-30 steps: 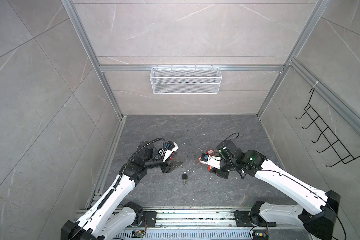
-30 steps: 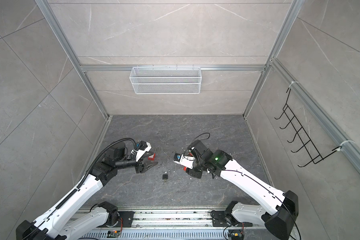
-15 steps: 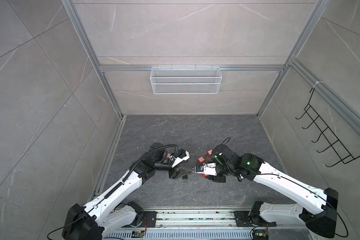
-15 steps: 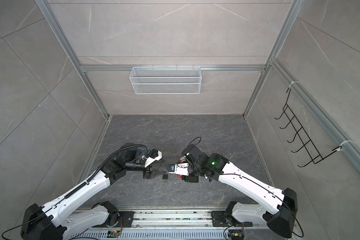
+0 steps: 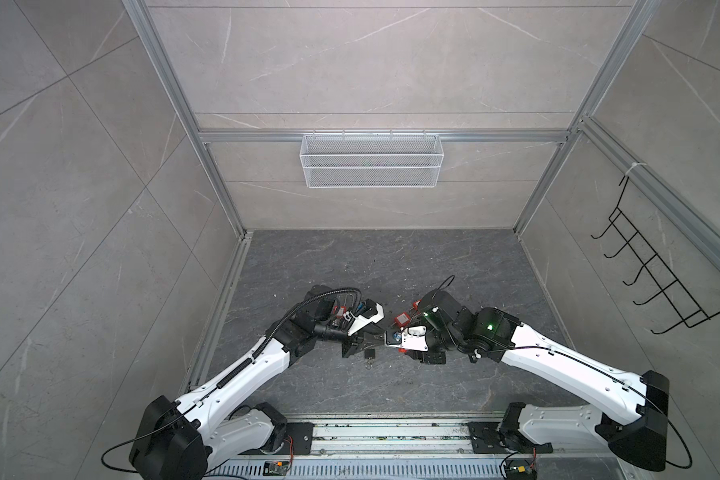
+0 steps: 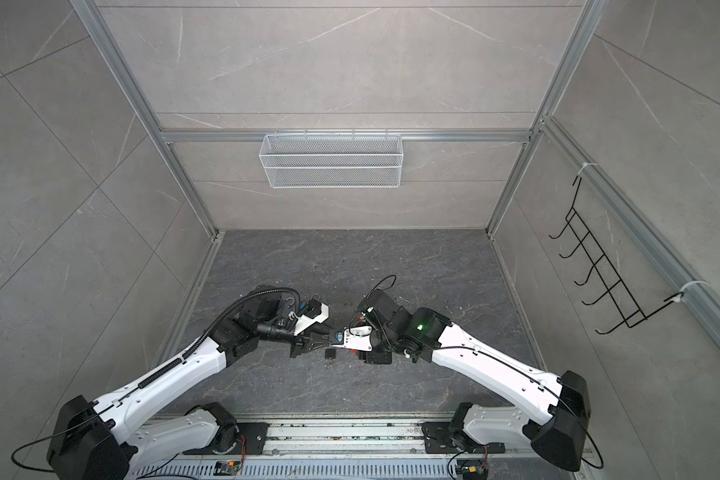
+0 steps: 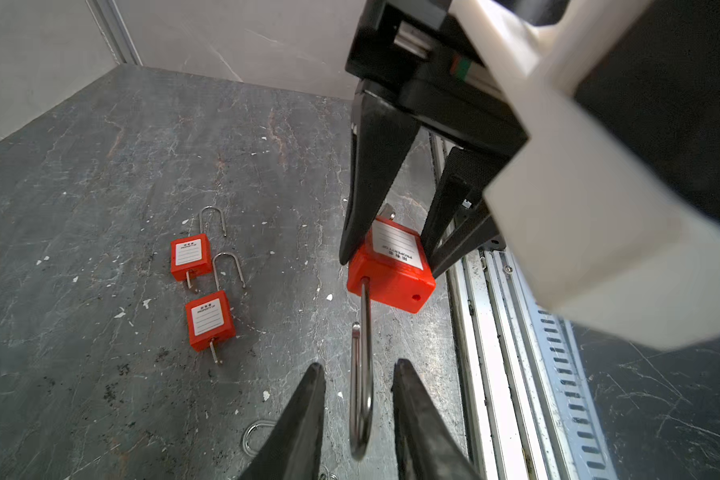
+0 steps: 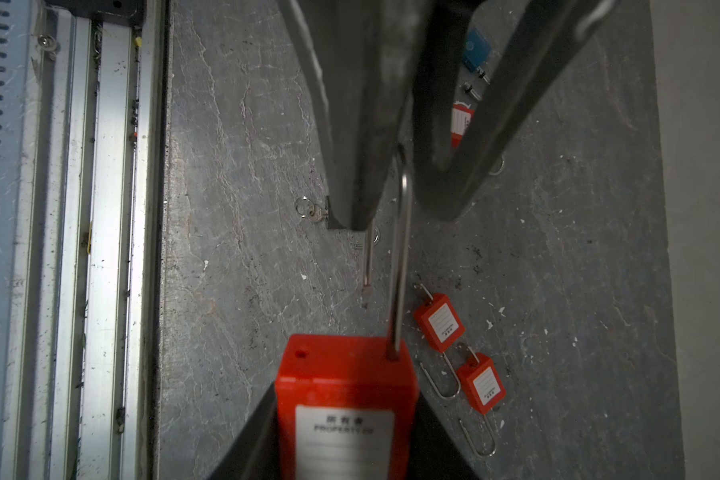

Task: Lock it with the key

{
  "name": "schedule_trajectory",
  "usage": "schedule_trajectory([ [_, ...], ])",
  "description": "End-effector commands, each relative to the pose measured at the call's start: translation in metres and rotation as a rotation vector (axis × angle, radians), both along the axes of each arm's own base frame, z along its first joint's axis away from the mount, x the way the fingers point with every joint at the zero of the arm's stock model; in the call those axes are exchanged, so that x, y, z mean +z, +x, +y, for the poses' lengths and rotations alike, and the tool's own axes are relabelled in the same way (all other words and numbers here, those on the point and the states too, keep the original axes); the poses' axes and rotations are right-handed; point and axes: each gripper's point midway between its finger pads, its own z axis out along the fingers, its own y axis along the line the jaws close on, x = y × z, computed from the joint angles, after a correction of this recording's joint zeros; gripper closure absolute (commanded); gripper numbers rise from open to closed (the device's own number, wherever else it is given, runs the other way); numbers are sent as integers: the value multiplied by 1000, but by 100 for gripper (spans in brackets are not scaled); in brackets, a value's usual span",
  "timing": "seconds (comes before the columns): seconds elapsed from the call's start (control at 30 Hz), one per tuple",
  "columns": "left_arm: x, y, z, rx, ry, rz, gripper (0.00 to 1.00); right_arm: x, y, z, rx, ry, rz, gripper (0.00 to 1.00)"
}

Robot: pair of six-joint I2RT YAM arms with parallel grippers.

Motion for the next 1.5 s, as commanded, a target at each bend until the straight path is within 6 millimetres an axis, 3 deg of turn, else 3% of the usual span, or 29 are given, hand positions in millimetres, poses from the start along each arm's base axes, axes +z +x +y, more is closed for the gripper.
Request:
schedule_trajectory([
  [0.0,20,-4,-5,-45,-52,-40,67,12,2,5,9,32,-38,77],
  [0.1,17,-3,-4,-39,-41,-43,68,11,3,3,11,18,-37,78],
  [0.43,18,-7,-5,-56,-48,-25,96,14,9,6,5,22,-64,78],
  [0.53,20,-10,-5,-64,-56,-15,100,17,12,5,2,21,-93,69],
  [0.63,28,-11,-6,-62,-81,-5,100,20,12,1,5,15,-114,52],
  [0.8,44,-12,-6,-44,-151,-12,100,23,-5,-11,27,11,-64,45],
  [0.97,51,-18,-6,-56,-181,-25,100,23,-22,-24,30,-5,33,45],
  [1.1,54,-25,-8,-78,-193,-34,100,23,-14,-28,-1,-27,18,45],
  [1.47,54,-34,-11,-100,-193,-65,100,32,-26,-18,55,-8,102,59],
])
